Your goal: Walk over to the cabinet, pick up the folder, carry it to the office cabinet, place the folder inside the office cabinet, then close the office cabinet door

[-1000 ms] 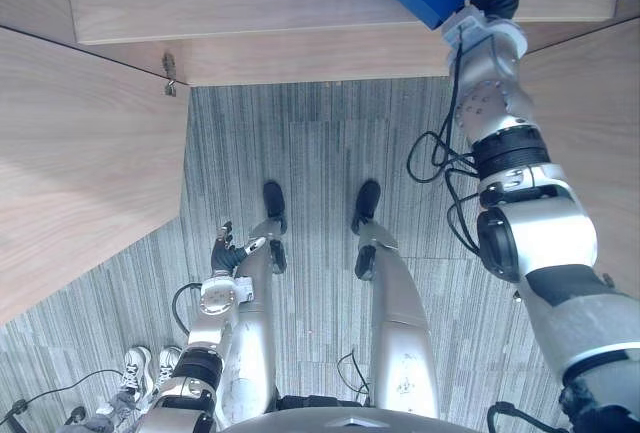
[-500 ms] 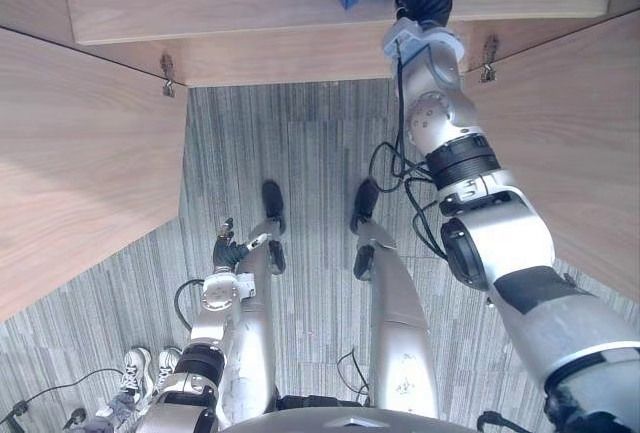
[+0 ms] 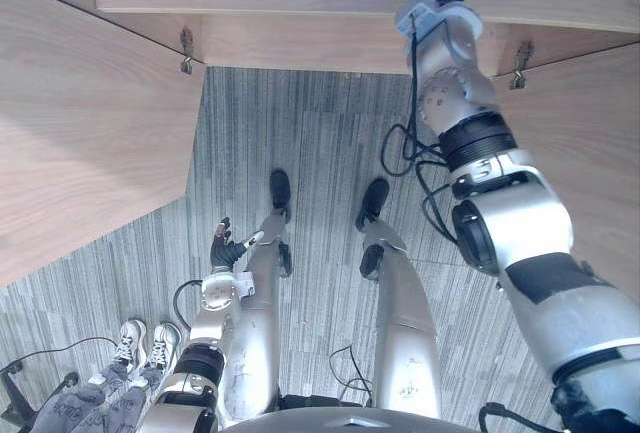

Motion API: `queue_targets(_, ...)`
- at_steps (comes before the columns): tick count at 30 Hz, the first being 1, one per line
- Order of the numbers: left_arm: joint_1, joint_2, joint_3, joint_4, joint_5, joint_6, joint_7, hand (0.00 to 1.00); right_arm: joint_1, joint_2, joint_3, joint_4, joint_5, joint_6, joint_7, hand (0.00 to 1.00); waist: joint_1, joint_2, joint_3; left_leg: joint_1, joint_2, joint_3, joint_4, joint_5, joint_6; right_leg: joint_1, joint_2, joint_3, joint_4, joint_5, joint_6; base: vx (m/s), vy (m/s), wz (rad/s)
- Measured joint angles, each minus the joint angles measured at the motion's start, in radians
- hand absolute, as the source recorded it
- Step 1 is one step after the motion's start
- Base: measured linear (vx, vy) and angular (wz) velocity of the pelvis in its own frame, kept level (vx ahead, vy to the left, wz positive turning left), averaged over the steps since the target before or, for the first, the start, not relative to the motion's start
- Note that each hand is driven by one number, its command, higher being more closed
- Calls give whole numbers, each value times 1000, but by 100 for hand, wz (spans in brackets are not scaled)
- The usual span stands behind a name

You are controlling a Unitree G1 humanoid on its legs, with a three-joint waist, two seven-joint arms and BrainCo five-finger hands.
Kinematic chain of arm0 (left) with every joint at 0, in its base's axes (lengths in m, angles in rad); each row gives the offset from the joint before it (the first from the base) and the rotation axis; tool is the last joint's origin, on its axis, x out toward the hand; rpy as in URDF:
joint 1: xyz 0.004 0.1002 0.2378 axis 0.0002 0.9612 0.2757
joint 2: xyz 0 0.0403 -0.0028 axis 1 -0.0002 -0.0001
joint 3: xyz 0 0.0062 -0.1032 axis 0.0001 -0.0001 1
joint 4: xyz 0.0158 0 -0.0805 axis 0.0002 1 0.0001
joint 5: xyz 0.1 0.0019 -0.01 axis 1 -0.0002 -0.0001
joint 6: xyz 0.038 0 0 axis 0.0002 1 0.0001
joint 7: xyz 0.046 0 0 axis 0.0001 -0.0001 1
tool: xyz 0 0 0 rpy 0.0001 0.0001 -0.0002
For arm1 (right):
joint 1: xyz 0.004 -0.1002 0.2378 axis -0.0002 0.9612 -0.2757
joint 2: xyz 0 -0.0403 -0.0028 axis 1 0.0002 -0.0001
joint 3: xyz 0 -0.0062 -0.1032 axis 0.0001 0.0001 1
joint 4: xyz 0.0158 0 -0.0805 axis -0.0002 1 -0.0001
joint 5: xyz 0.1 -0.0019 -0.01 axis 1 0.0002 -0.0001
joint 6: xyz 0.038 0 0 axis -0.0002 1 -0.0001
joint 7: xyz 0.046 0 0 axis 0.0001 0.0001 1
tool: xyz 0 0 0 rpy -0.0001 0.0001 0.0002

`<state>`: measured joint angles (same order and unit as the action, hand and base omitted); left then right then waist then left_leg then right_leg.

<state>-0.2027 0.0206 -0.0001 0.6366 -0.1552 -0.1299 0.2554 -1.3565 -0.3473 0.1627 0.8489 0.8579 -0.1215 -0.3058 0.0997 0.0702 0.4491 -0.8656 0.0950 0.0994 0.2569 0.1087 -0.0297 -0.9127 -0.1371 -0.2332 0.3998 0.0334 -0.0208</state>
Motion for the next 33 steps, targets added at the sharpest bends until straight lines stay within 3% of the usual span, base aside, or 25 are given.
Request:
queue_targets(9, 5, 1, -2, -32, -18, -5, -1, 0, 8, -105, 22, 3, -1, 18, 35, 0, -7, 0, 0, 6, 0, 1, 0, 3, 1, 9, 0, 0, -5, 5, 1, 0, 0, 0)
queue_targets(18, 17, 13, -3, -30, -18, -2, -23, 0, 91, -127, 23, -4, -47, 18, 58, 0, -17, -1, 0, 41, 5, 18, 2, -1, 6, 53, 9, 13, -43, 25, 7, 14, -18, -6)
queue_targets(22, 34, 29, -2, -28, -18, 0, -29, 0, 98, -149, 75, -9, -129, 22, 86, 0, -17, -1, 0, 45, 13, 38, 0, -3, 9, 61, 22, 29, -83, 51, 9, 16, -23, -14)
queue_targets(27, 39, 38, -2, -25, -16, -1, -30, 0, 97, -218, 117, -12, -406, 45, 82, 0, -21, -1, 0, 65, 17, 44, -19, 4, 11, 87, 31, 30, -119, 72, 11, 21, -24, -5)
queue_targets(33, 41, 39, 0, -15, 5, -1, -28, 0, 95, -259, 139, -78, -643, 72, 59, 0, -30, -2, -1, 84, 21, 48, -34, 9, 11, 109, 39, 31, -146, 85, 11, 28, -30, -3)
